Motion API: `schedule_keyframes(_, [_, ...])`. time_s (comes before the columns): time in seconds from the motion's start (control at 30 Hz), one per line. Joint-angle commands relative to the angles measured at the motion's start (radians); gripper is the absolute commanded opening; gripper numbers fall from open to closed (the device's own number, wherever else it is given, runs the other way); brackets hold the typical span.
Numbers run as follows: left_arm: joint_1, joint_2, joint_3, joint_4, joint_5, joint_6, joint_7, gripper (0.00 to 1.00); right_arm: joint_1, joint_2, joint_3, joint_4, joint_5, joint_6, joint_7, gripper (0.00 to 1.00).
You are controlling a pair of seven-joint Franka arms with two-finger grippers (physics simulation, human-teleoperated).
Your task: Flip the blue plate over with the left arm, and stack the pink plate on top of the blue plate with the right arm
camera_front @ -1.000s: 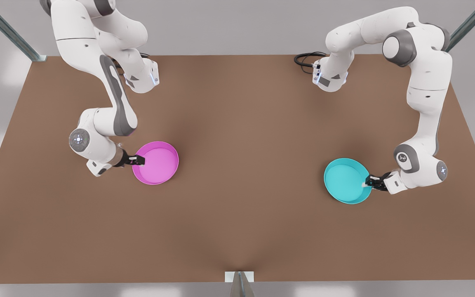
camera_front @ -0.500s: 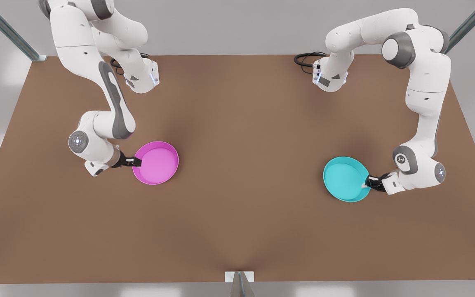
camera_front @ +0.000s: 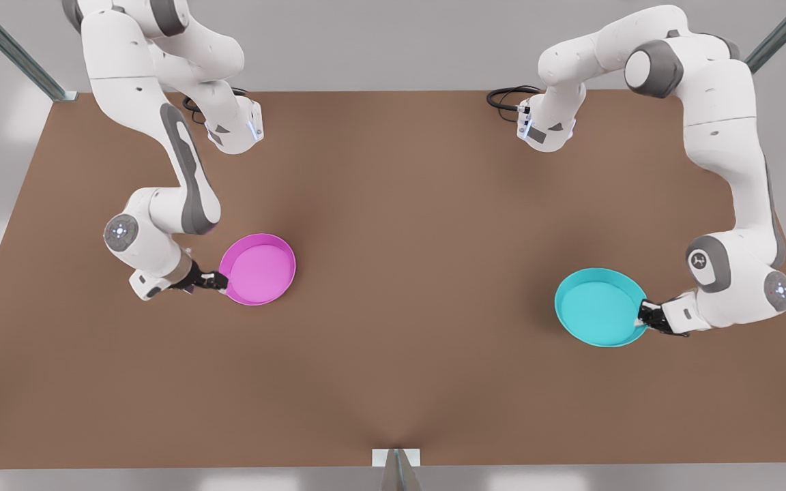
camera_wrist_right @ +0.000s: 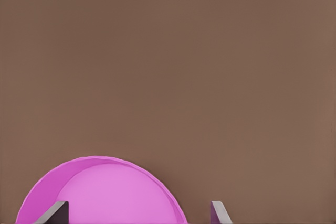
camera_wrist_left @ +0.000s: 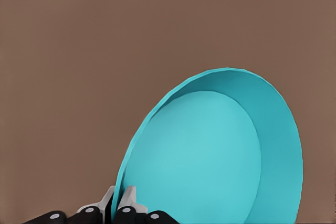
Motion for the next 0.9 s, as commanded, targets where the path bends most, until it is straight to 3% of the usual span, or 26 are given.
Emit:
schedule_keyframes(0.0, [-0.040, -0.008, -0.002, 0.055, 0.107, -0.238, -0.420, 0.21, -0.006, -0.016, -0.002, 0.017, 0.002, -0.068, -0.033, 1.00])
schedule_keyframes(0.13, [-0.203, -0.024, -0.002, 0.222, 0.325, -0.513, -0.839, 0.21, -0.051, -0.008, -0.003, 0.092, 0.000, -0.220, -0.114, 1.00])
schedule_keyframes(0.2, [-0.290, -0.028, 0.000, 0.275, 0.448, -0.646, -0.982, 0.21, -0.077, 0.067, -0.003, 0.160, -0.032, -0.230, -0.145, 1.00])
schedule_keyframes(0.5, [-0.688, -0.054, -0.002, 0.259, 1.129, -0.906, -1.269, 0.21, -0.063, 0.148, 0.018, 0.137, -0.026, -0.190, -0.154, 1.00])
schedule_keyframes(0.67, [-0.895, 0.076, -0.002, 0.259, 1.460, -0.986, -1.299, 0.21, -0.069, 0.197, 0.029, 0.117, -0.020, -0.124, -0.172, 1.00])
schedule_keyframes(0.87, [-1.042, 0.255, 0.001, 0.259, 1.604, -1.005, -1.332, 0.21, -0.074, 0.125, 0.034, -0.013, 0.009, -0.075, -0.174, 1.00])
